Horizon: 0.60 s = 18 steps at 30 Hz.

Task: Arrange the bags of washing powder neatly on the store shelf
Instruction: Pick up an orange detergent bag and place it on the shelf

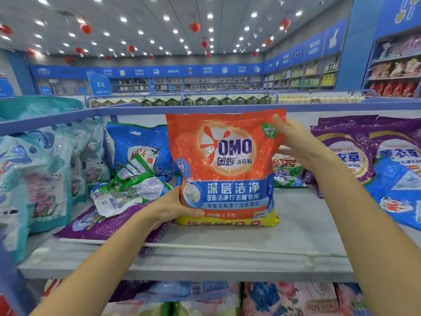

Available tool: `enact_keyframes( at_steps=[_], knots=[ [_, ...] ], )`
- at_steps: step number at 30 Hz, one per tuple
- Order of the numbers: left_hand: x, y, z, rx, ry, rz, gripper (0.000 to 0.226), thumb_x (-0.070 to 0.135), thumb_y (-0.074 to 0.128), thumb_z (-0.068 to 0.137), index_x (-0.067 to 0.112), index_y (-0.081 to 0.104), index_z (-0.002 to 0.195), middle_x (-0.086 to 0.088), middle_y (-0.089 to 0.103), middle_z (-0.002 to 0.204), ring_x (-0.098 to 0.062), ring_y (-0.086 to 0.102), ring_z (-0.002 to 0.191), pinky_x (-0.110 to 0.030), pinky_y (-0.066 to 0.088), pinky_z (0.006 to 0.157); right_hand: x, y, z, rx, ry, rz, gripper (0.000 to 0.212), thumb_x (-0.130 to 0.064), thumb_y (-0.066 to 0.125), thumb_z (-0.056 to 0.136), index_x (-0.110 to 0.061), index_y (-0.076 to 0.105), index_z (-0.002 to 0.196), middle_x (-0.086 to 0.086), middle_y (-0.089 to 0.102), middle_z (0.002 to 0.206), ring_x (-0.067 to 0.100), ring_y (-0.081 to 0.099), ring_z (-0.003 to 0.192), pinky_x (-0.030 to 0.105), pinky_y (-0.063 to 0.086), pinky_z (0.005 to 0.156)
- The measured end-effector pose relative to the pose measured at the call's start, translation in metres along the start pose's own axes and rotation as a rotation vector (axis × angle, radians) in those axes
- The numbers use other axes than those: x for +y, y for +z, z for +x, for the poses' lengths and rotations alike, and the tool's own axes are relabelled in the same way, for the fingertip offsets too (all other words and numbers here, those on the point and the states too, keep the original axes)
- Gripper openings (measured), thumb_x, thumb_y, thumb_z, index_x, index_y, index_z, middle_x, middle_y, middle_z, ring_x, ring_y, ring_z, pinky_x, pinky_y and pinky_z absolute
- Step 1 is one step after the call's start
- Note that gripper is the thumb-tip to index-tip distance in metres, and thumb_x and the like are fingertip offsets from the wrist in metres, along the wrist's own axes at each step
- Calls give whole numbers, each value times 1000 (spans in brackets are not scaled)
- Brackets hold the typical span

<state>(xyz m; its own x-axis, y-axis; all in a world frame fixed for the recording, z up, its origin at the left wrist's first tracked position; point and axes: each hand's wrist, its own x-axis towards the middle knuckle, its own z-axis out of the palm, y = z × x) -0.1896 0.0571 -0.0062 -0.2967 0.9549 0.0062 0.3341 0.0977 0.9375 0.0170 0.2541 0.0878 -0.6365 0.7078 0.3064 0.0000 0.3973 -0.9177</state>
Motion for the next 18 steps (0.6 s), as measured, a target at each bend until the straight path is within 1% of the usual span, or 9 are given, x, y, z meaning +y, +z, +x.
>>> enact_keyframes(
  at_steps=[2, 4, 7, 9, 11, 12, 15, 16, 18],
  knots=[
    [-3, -2, 2, 12, 2, -5, 50, -4, 76, 69, 28, 54, 101, 11, 67, 100, 7, 65, 78, -13, 53, 72, 23, -14, -11, -217, 110, -118, 65, -69, 52, 78, -32, 44, 130, -6, 60, 124, 11, 57, 112, 46, 41, 101],
    [-4, -2, 2, 12, -6, -29, 51, -3, 76, 69, 27, 54, 103, 11, 66, 100, 6, 66, 78, -10, 51, 67, 48, -17, -27, -369, 225, -272, 67, -64, 58, 77, -39, 36, 135, -11, 56, 129, 9, 56, 114, 43, 42, 101],
    [-5, -1, 2, -5, -12, -54, 59, -3, 78, 68, 25, 50, 110, 9, 63, 104, 3, 65, 83, -11, 51, 68, 68, 1, -48, -537, 334, -369, 71, -54, 67, 75, -37, 32, 135, -14, 51, 130, 9, 50, 118, 36, 38, 103],
    [-7, 0, 4, 12, -10, -67, 72, -2, 79, 67, 24, 40, 122, 10, 59, 110, 0, 59, 93, -12, 50, 70, 72, 16, -54, -513, 291, -333, 51, -39, 67, 80, -37, 41, 123, -18, 51, 121, 7, 50, 113, 25, 40, 96],
    [-7, 1, 4, 41, 8, -91, 74, -2, 76, 69, 23, 36, 126, 7, 58, 115, -2, 57, 96, -12, 51, 70, 70, 26, -58, -425, 240, -267, 31, -28, 67, 82, -38, 49, 106, -17, 57, 110, 0, 56, 99, 13, 47, 80],
    [-7, 1, 5, 49, 17, -110, 74, -1, 77, 68, 21, 38, 127, 3, 58, 119, -4, 58, 98, -12, 52, 70, 69, 28, -59, -391, 228, -237, 27, -26, 67, 82, -36, 51, 102, -16, 60, 107, -3, 57, 93, 10, 48, 71],
    [-5, 0, 2, 72, 69, -161, 84, 11, 90, 52, 24, 44, 121, -1, 61, 120, -15, 62, 103, -18, 55, 74, 65, 29, -63, -301, 201, -167, 34, -23, 71, 79, -25, 56, 109, -9, 65, 106, 1, 61, 88, 10, 47, 64],
    [-1, -1, -1, 87, 97, -185, 85, 14, 90, 47, 26, 47, 119, -1, 63, 118, -19, 63, 105, -20, 55, 75, 62, 28, -64, -260, 182, -144, 39, -24, 73, 76, -23, 56, 111, -8, 66, 105, 3, 62, 88, 12, 48, 65],
    [9, -2, -8, 130, 182, -245, 88, 24, 93, 37, 28, 52, 115, 0, 68, 112, -20, 66, 102, -24, 56, 74, 50, 26, -68, -193, 113, -89, 44, -32, 75, 69, -27, 56, 109, -8, 66, 105, 9, 64, 92, 21, 51, 77]
  ],
)
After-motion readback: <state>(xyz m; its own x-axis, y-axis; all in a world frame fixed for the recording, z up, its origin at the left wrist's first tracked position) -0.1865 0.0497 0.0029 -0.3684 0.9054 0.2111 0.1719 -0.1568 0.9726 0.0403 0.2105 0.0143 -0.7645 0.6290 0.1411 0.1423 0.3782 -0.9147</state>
